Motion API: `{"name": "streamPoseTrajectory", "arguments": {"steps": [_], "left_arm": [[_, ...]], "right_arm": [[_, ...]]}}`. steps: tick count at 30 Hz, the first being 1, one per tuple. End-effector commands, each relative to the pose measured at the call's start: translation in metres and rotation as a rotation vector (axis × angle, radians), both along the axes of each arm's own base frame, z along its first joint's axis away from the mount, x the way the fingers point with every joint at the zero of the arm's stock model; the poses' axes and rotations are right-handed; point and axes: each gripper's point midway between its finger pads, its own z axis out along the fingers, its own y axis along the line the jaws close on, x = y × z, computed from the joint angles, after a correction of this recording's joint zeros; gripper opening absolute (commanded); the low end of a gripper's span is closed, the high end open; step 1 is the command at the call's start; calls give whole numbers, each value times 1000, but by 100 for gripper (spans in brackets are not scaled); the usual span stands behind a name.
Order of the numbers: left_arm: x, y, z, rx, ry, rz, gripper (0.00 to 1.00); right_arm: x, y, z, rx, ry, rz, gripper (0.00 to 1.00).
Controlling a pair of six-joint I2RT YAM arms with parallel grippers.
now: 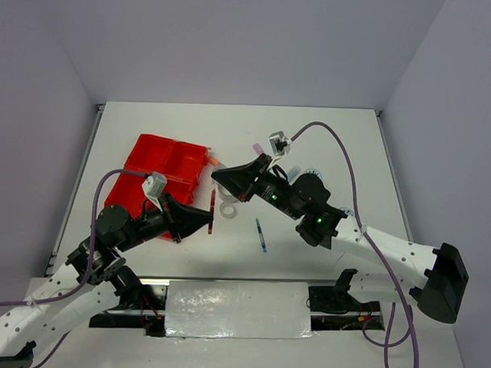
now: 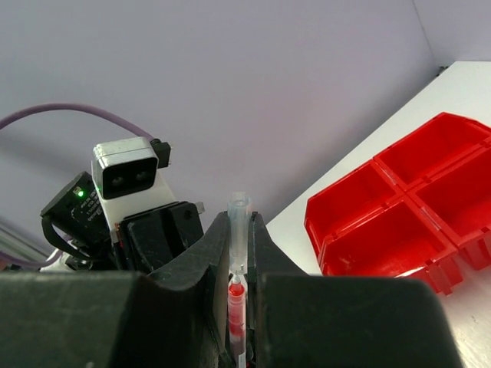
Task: Sort the stationery into containers
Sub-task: Close the pen cap on the pen.
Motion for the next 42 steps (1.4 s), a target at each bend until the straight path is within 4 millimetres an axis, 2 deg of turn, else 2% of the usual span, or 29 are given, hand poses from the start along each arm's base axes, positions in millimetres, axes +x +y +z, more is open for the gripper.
{"name": "streamPoseTrajectory", "arguments": {"steps": [1,13,19,35,42], "left_arm": [[-2,1,21,-58,-43,-4,0],[5,1,14,-46,-27,23,0],[6,6,18,-56,-40,53,0],[7,11,31,-93,-72,78,0],[7,18,50,-145,-123,108,0]], "right_arm": [[-3,-3,28,59,-60,-2,0],[-9,9,20,49,-51,62,0],[-9,10,16,50,-44,68,0],[-12,18,9,36,-41,98,0],[-18,23,3,8,-56,113,0]]}}
